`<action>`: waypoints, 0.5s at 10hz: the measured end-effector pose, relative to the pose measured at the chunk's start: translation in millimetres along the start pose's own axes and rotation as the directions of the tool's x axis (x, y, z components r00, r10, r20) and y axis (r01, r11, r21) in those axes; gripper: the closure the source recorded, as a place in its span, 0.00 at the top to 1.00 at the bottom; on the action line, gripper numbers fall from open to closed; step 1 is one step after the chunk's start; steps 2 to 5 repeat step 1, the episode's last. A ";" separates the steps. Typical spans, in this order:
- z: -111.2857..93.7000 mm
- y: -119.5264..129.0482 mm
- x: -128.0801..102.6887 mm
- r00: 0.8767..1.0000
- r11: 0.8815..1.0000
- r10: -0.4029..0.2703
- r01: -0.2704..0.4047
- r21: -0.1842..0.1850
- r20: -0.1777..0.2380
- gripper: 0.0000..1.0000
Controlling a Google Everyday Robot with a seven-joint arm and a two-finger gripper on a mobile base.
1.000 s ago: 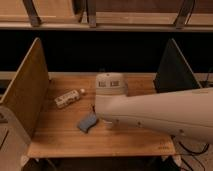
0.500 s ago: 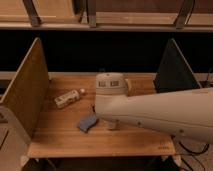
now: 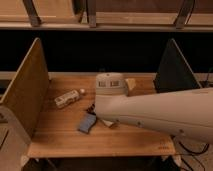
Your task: Place the eraser in the ceramic cup
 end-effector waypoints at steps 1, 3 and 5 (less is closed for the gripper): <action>0.0 0.0 0.0 1.000 1.000 0.000 0.000 0.000 0.000 0.80; 0.0 0.0 0.0 1.000 1.000 0.000 0.000 0.000 0.000 0.80; 0.0 0.0 0.0 1.000 1.000 0.000 0.000 0.000 0.000 0.80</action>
